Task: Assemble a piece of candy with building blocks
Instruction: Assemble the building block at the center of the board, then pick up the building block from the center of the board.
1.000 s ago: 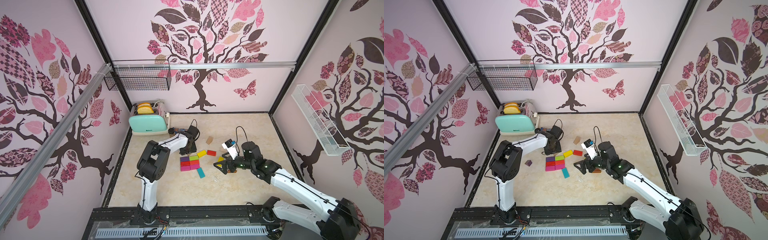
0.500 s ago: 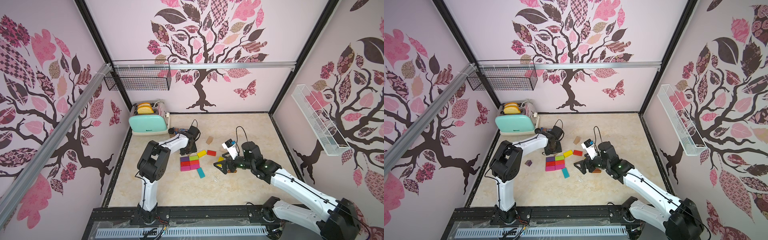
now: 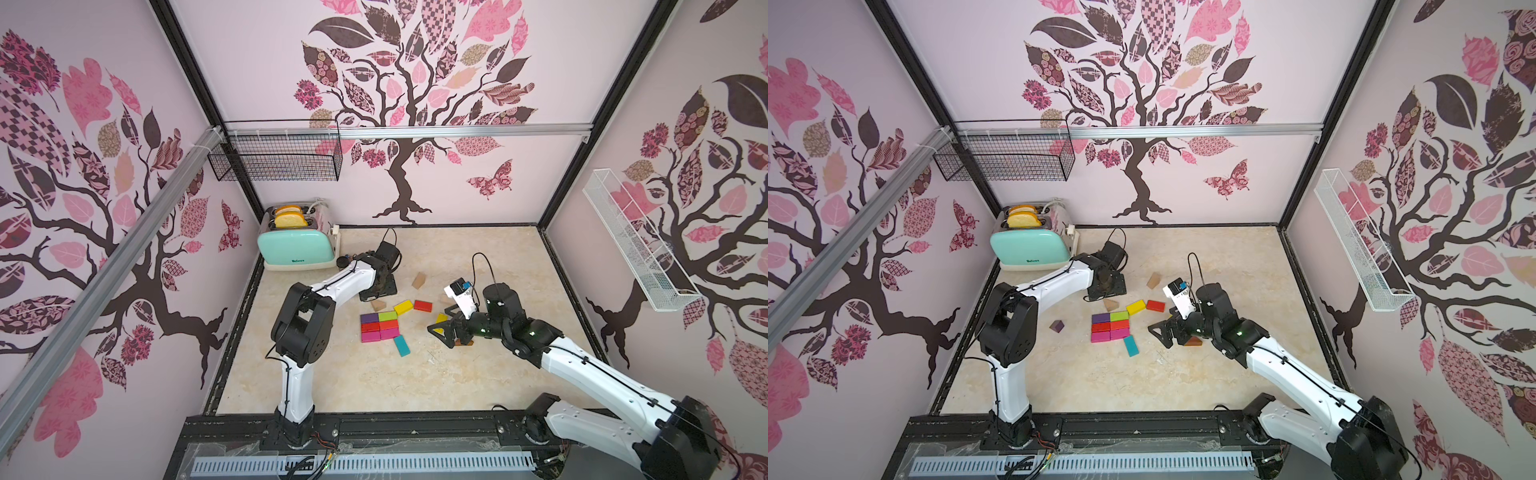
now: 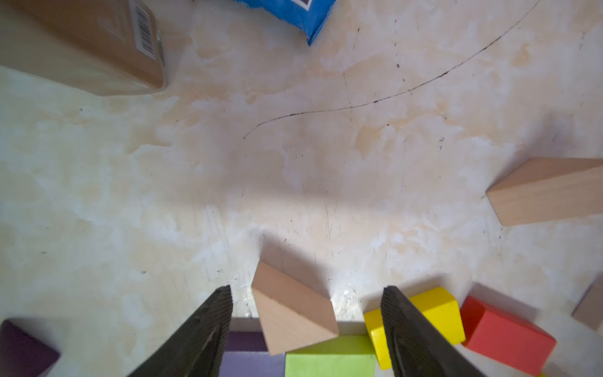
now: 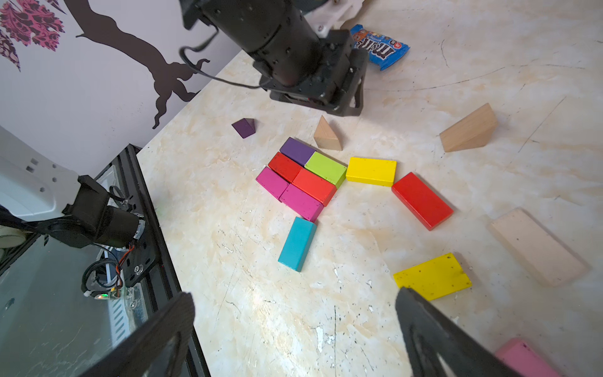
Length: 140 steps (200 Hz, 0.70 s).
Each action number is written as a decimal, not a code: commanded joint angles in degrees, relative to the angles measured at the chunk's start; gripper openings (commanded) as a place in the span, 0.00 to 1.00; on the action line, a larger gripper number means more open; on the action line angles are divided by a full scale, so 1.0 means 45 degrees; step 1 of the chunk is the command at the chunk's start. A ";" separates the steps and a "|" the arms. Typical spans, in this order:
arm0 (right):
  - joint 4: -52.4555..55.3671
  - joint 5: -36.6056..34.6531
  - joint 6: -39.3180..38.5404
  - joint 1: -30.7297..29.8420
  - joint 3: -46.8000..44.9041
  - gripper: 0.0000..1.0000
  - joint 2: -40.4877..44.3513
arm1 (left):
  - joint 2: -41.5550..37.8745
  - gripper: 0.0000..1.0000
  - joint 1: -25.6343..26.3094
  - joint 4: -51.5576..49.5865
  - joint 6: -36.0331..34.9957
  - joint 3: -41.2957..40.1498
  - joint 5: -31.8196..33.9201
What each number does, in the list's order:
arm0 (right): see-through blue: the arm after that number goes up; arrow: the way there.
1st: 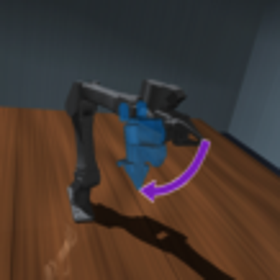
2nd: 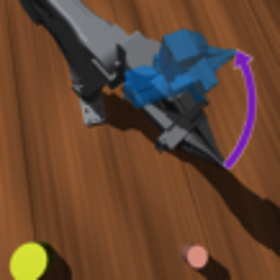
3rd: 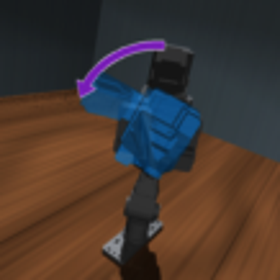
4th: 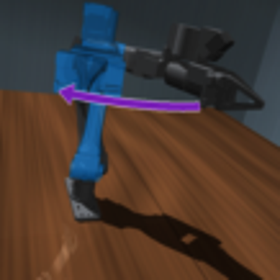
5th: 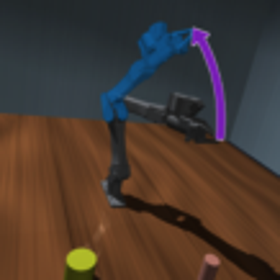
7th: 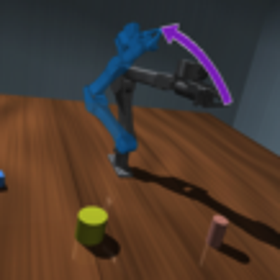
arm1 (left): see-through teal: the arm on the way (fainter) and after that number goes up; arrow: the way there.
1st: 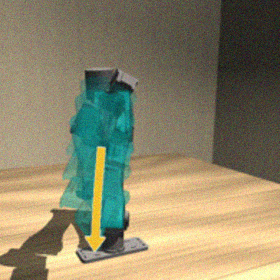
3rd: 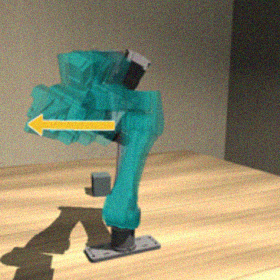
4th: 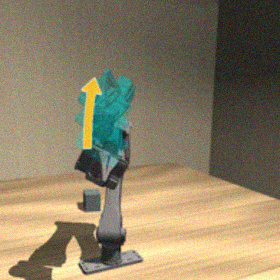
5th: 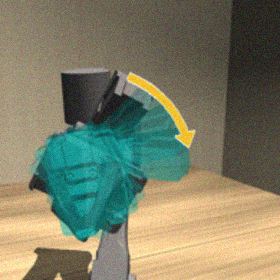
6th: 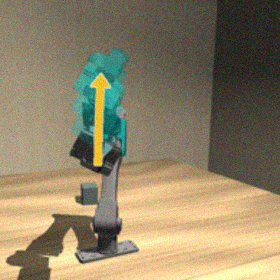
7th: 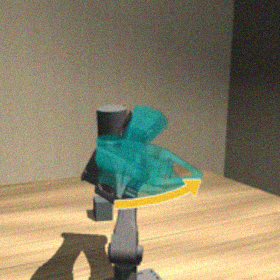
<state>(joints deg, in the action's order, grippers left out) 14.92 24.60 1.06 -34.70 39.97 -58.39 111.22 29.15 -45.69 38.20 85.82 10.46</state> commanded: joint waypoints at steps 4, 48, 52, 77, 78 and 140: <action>0.0403 -0.0305 0.0122 -0.0012 0.0263 0.99 0.0260 | -0.2265 0.79 -0.0955 -0.0929 -0.1231 -0.1114 0.0273; 0.0577 -0.0190 0.0611 -0.0021 0.0297 0.99 -0.0116 | -0.5120 0.82 -0.2732 -0.0861 -0.1569 -0.4933 0.0166; 0.0557 -0.0156 0.0630 -0.0038 0.0292 0.99 -0.0179 | -0.5248 0.82 -0.2760 -0.0804 -0.1523 -0.5158 0.0268; 0.0523 0.0079 0.0629 -0.0013 0.0423 0.99 -0.0403 | -0.5369 0.82 -0.2861 -0.0626 -0.1378 -0.6003 0.0919; 0.0528 0.0080 0.0617 -0.0018 0.0429 0.99 -0.0403 | -0.5355 0.82 -0.2872 -0.0646 -0.1378 -0.6004 0.0958; 0.0389 0.0191 0.0304 -0.0022 0.0385 0.99 -0.0315 | -0.4469 0.77 -0.3179 -0.0165 -0.0332 -0.6723 0.1052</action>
<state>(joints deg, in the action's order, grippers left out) 17.61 24.45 2.72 -34.70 39.99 -60.31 89.97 14.96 -48.56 34.11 56.45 15.18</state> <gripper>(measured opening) 0.993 0.771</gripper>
